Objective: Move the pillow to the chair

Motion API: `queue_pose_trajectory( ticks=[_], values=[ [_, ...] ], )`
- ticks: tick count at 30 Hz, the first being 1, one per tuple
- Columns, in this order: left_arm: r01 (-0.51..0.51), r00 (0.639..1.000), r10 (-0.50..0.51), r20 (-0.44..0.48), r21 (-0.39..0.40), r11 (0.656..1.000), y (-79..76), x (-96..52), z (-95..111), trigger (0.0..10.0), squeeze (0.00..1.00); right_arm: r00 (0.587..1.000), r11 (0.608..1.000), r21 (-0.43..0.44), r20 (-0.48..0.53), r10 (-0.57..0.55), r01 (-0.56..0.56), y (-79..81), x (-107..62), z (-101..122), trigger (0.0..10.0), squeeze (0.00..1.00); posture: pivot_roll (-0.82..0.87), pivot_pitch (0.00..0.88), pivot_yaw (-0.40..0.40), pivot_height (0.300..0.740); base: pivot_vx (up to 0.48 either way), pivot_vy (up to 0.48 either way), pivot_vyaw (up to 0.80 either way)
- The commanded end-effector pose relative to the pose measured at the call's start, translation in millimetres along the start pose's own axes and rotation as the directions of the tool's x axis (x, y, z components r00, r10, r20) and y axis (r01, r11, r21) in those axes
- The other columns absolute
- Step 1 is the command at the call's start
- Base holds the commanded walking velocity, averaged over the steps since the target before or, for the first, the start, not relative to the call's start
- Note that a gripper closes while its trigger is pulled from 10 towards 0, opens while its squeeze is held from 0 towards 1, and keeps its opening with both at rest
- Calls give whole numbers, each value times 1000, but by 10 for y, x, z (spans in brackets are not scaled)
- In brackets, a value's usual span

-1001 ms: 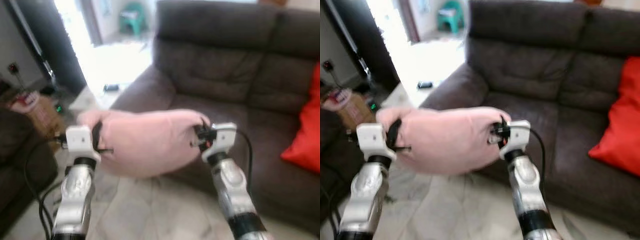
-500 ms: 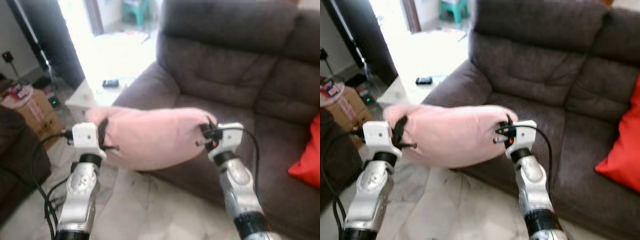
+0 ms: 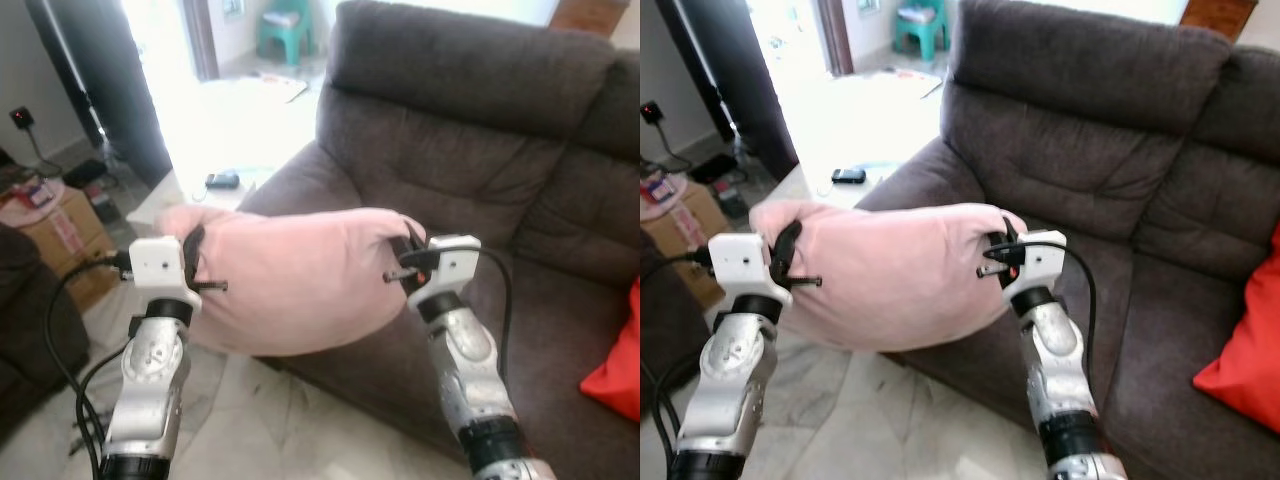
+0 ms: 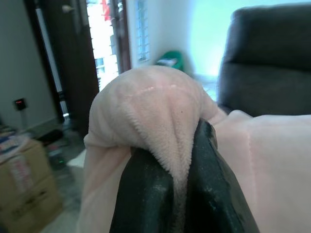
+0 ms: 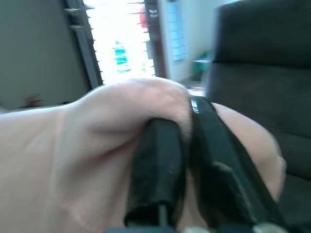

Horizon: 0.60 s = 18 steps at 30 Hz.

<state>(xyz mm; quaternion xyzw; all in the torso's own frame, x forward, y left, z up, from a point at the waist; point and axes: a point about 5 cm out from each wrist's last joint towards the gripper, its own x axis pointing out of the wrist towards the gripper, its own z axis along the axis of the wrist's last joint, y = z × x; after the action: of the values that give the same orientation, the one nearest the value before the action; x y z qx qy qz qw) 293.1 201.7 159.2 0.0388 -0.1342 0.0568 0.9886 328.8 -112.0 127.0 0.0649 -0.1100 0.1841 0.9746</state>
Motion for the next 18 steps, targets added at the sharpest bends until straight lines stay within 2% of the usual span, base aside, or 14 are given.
queue_pose_trajectory(
  ticks=[1, 12, 13, 16, 18],
  values=[
    [12, 994, -12, 107, 2, 1000, -49, 87, 245, 10000, 0, 997, 1000, -13, 71, -12, 13, -61, 34, 163, 10000, 0, 134, 61, -8, 740, 311, 0, 0],
    [42, 990, -43, 134, 9, 999, -84, 131, 341, 10000, 0, 995, 1000, -1, 100, -14, 14, -30, 100, 252, 10000, 0, 131, 48, -7, 740, 318, 0, 0],
    [46, 989, -47, 139, 10, 999, -87, 142, 364, 10000, 0, 994, 1000, 17, 102, -26, 24, -41, 111, 264, 10000, 0, 131, 48, -7, 740, 322, 0, -800],
    [47, 989, -48, 143, 10, 999, -87, 152, 377, 10000, 0, 994, 1000, 2, 105, -24, 24, -47, 117, 276, 10000, 0, 131, 45, -7, 740, 320, 0, -800],
    [48, 988, -49, 144, 10, 999, -86, 157, 378, 10000, 0, 993, 1000, -18, 120, -18, 20, -41, 117, 297, 10000, 0, 131, 45, -7, 740, 319, 0, 0]
  ],
)
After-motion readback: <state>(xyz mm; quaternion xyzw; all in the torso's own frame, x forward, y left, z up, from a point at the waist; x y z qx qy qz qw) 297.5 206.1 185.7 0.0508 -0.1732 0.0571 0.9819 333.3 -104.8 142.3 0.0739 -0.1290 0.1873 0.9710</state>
